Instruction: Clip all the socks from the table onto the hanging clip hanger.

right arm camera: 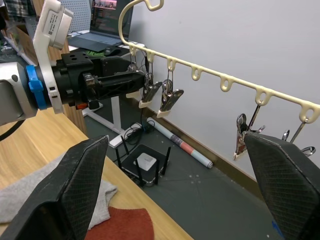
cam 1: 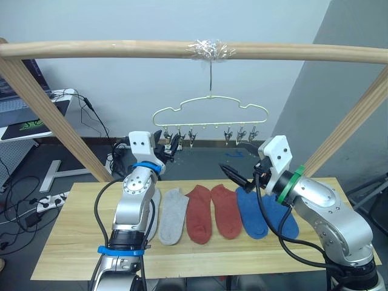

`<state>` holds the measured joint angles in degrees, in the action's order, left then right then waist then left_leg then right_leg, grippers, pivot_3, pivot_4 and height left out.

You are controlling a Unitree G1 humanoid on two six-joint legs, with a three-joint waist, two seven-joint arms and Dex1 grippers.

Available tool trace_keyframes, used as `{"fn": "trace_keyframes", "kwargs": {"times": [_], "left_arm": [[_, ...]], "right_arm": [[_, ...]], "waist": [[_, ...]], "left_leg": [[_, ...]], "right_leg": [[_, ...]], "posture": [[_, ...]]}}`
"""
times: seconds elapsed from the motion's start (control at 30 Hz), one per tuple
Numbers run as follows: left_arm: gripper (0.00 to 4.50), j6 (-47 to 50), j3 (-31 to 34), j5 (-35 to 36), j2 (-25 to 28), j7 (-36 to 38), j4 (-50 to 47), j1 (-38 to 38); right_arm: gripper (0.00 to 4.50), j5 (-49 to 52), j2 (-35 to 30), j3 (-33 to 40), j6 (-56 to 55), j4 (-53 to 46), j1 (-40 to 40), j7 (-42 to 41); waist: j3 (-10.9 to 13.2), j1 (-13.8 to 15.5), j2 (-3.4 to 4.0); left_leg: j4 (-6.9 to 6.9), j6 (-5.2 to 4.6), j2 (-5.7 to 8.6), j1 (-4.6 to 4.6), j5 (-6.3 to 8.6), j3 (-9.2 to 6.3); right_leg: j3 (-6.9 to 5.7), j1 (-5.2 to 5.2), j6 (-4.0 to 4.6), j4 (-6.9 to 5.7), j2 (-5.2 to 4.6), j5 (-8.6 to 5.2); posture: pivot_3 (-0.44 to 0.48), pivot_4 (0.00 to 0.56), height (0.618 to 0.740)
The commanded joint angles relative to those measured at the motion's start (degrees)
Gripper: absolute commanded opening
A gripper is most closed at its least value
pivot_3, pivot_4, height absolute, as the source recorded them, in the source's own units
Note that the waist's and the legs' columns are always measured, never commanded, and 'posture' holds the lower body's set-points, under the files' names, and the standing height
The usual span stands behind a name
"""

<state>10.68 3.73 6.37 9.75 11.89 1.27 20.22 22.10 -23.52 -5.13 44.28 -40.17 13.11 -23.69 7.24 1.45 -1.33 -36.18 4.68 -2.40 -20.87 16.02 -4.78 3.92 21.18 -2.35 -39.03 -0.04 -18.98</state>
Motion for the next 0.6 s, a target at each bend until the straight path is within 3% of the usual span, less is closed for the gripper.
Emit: {"fn": "trace_keyframes", "kwargs": {"times": [0.03,0.1,0.17,0.47,0.6], "left_arm": [[2.80,-1.58,0.32,-0.15,0.09,-0.45,-1.38,0.36],[2.80,-1.93,0.42,-0.65,0.35,-0.85,-1.43,0.30],[2.44,-2.27,0.52,-0.61,0.46,-0.80,-1.37,0.44],[0.20,-2.97,0.21,-0.04,0.53,0.50,-1.52,0.88],[0.01,-2.44,0.17,0.13,0.39,0.44,-2.19,0.32]], "right_arm": [[4.50,1.07,-0.04,0.89,-0.37,-2.89,0.92,0.15],[4.50,1.15,0.05,0.76,-0.29,-3.06,0.70,0.28],[4.50,1.22,0.16,0.64,-0.20,-3.17,0.58,0.37],[4.50,1.87,0.30,0.53,0.03,-3.16,0.06,1.06],[4.50,2.16,0.41,0.13,0.21,-3.60,-0.11,1.53]], "waist": [[0.00,-0.01,0.00],[0.00,-0.01,0.00],[0.00,-0.01,0.00],[0.03,0.00,-0.01],[0.05,-0.01,0.00]], "left_leg": [[0.00,0.00,0.00,0.00,0.00,0.00],[0.00,0.00,0.00,0.00,0.00,0.00],[-0.01,0.00,0.00,0.00,0.00,0.00],[-0.01,0.00,0.00,0.00,0.00,0.00],[-0.01,0.00,0.00,0.00,0.00,0.00]], "right_leg": [[0.00,0.00,0.00,0.00,0.00,0.00],[0.00,0.00,0.00,0.00,0.00,0.00],[0.00,0.00,0.00,0.00,0.00,0.00],[0.00,0.00,0.00,0.00,0.00,0.00],[0.00,0.00,0.00,0.00,0.00,0.00]], "posture": [[0.080,0.121,0.740],[0.081,0.123,0.740],[0.081,0.123,0.740],[0.083,0.129,0.740],[0.082,0.129,0.740]]}}
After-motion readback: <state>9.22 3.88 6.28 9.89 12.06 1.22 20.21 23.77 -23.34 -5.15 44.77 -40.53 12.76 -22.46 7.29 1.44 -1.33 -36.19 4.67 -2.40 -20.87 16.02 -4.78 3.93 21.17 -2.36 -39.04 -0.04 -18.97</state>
